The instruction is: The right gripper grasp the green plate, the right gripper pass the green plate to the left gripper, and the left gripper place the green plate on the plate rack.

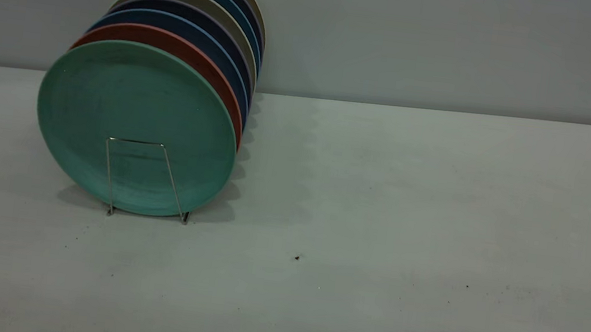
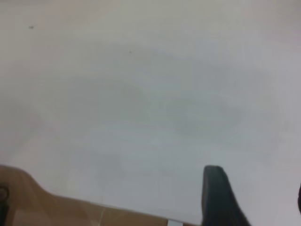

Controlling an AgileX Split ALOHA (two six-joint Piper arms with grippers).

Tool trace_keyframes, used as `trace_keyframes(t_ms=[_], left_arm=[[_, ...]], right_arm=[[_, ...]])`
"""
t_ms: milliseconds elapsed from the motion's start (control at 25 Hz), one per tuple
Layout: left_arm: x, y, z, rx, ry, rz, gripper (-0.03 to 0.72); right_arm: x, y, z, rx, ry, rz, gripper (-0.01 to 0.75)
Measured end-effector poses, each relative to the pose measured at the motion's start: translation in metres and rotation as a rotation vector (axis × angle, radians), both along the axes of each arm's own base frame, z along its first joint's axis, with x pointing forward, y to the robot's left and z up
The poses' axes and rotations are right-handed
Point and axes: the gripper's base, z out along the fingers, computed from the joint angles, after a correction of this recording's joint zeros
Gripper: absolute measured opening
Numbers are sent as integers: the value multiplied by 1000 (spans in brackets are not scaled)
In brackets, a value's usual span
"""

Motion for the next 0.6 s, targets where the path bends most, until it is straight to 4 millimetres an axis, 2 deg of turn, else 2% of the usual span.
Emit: trace_keyframes(t_ms=[160, 320, 400, 600], left_arm=[[-37, 0, -38, -38, 20, 49, 472], [-64, 0, -65, -59, -17, 80, 472], [-73, 1, -72, -63, -59, 94, 472], [-89, 4, -71, -65, -192, 139, 472]], right_arm=[[0, 1, 0, 0, 1, 44, 417], [0, 0, 0, 2, 1, 46, 417], [0, 1, 0, 6, 1, 48, 417], [-1, 1, 0, 10, 2, 49, 417]])
